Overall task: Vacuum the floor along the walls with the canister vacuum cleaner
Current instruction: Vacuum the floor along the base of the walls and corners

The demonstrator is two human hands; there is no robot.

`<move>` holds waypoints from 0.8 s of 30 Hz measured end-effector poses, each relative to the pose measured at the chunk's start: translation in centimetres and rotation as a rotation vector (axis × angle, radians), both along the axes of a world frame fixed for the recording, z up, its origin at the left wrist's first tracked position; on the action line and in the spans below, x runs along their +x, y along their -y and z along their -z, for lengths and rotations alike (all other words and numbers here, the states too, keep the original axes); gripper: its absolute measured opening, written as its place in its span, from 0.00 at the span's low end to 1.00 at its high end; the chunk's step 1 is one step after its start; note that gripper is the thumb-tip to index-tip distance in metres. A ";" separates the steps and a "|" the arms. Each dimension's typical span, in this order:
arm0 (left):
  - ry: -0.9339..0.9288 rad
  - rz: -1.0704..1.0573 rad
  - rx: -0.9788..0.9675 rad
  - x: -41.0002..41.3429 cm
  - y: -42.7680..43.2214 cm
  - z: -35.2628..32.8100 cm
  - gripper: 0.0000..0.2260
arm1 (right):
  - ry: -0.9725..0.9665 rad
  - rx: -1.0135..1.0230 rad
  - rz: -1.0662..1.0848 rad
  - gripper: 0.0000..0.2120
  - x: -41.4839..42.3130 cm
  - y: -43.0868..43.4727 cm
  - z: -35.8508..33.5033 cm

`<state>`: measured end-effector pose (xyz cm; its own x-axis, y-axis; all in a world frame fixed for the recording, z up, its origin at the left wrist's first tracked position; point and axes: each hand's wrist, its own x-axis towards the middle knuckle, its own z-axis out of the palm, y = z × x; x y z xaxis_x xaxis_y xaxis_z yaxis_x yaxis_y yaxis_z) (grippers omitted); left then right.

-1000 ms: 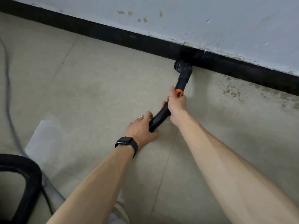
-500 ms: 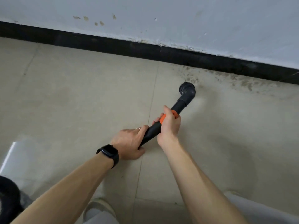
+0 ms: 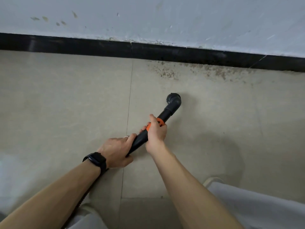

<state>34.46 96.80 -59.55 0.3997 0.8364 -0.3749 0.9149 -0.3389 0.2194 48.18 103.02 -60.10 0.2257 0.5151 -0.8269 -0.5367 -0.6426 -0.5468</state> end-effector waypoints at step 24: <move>0.018 -0.286 0.016 1.1 -3.6 1.6 0.21 | 0.024 0.098 -0.265 0.11 -1.7 -7.1 2.1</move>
